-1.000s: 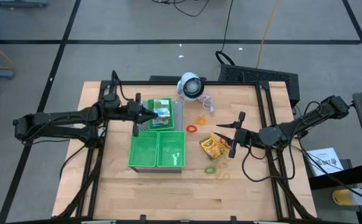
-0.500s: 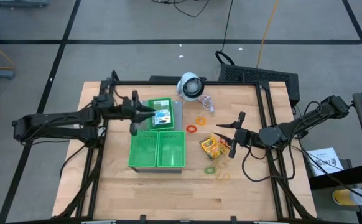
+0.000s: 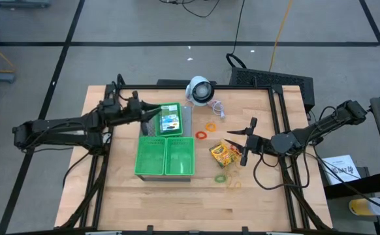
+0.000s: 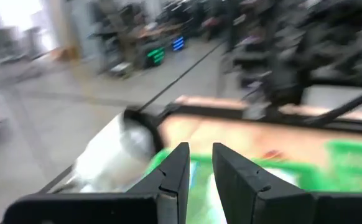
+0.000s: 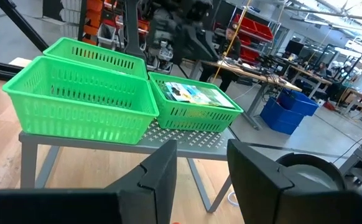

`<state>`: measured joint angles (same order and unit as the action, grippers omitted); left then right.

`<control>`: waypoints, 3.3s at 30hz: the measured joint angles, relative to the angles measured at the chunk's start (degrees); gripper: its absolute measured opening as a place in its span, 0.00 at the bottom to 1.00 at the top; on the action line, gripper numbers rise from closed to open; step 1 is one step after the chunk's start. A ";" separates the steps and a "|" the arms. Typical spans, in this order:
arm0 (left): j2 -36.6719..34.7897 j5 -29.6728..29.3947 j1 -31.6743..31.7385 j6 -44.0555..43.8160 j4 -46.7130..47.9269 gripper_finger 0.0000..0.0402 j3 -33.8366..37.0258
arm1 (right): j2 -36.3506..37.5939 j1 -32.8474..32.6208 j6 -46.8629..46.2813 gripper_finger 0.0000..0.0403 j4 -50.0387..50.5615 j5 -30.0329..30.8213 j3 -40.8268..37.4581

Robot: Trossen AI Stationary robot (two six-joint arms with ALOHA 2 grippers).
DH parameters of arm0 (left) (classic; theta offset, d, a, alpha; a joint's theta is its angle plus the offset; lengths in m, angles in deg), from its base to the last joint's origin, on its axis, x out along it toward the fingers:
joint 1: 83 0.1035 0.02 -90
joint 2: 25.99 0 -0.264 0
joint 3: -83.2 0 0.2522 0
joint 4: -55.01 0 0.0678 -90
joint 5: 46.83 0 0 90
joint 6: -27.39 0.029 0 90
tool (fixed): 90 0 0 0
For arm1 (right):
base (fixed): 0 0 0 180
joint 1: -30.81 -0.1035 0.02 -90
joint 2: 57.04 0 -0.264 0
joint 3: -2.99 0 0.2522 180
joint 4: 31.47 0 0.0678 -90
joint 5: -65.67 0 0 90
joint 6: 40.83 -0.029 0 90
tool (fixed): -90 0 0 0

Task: Pick & Place Office Desk Supplies
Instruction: Put the yellow rubber band into the bottom left green basket on the shelf

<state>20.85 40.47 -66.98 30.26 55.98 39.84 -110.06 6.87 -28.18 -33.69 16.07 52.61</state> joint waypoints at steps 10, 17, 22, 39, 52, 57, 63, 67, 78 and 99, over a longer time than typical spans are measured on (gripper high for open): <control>-0.01 -1.98 -0.03 -1.09 4.79 0.19 -0.02 | 0.00 0.75 0.04 0.32 0.02 0.00 0.00; -0.39 -7.97 -0.03 -2.09 8.92 0.19 -3.16 | 0.00 2.41 -0.77 0.32 0.20 -0.13 0.00; 0.57 -9.11 0.03 -1.45 8.98 0.19 -6.19 | -0.04 3.43 -2.63 0.32 1.30 -2.19 0.00; 1.78 2.67 -3.44 -3.19 3.98 0.19 -6.95 | -2.49 5.15 -22.70 0.36 18.26 -7.76 -1.81; 7.26 2.23 -3.42 -5.46 1.63 0.19 -6.95 | -16.85 15.84 -34.75 0.50 14.26 -25.61 -7.41; 10.00 2.26 -3.44 -7.95 1.81 0.19 -6.95 | -17.98 20.89 -36.97 0.52 14.89 -27.97 -7.39; 12.60 2.28 -3.46 -7.93 1.87 0.19 -6.93 | -17.56 24.64 -39.24 0.52 15.00 -36.30 -7.37; 12.99 2.30 -3.46 -7.90 1.84 0.19 -6.93 | -18.43 24.79 -39.12 0.48 15.18 -36.00 -7.37; 12.97 2.40 -3.46 -7.10 -0.50 0.19 -6.91 | -19.15 24.80 -38.99 0.29 14.97 -35.89 -7.37; 12.95 2.69 -3.46 -8.10 -0.77 0.19 -6.91 | -17.47 24.57 -30.77 0.00 11.74 -34.03 -7.37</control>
<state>33.80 43.16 -70.44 22.16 55.21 32.93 -127.53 31.44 -58.95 -21.95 -17.96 45.24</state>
